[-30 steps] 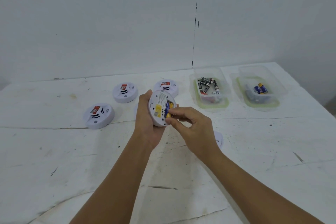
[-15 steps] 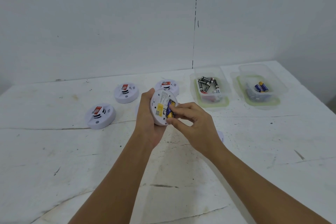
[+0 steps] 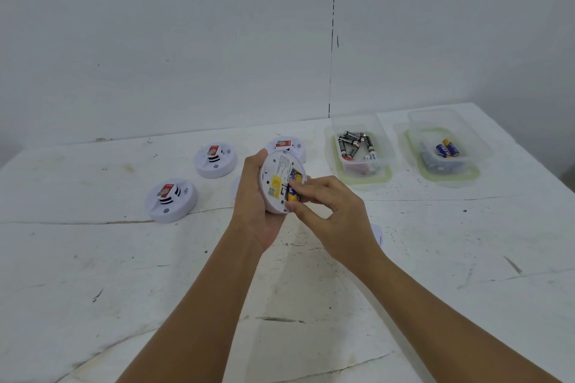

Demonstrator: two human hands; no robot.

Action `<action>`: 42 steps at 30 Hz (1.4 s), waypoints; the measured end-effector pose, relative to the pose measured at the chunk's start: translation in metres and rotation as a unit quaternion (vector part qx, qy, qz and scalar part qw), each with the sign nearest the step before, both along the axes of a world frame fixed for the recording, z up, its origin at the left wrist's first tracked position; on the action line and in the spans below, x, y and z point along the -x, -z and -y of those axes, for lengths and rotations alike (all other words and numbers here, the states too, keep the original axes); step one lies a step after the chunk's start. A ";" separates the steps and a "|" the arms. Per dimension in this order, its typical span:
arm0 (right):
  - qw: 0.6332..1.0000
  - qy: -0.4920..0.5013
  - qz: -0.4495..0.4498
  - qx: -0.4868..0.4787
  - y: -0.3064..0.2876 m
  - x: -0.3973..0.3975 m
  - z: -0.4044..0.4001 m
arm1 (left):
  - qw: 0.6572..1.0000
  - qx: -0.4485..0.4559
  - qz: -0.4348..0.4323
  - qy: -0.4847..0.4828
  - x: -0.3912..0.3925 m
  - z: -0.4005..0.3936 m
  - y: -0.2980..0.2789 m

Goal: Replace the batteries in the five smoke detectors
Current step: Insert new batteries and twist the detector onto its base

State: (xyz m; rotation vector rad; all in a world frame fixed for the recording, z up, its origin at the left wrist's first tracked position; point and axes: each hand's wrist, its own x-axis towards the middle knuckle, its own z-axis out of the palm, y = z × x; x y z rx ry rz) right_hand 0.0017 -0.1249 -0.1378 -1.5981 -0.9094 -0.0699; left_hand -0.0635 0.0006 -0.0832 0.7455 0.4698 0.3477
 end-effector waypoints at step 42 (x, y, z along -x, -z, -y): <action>1.000 0.002 0.012 -0.009 0.003 -0.016 0.003 | 0.999 -0.013 -0.029 0.012 -0.017 -0.001 -0.001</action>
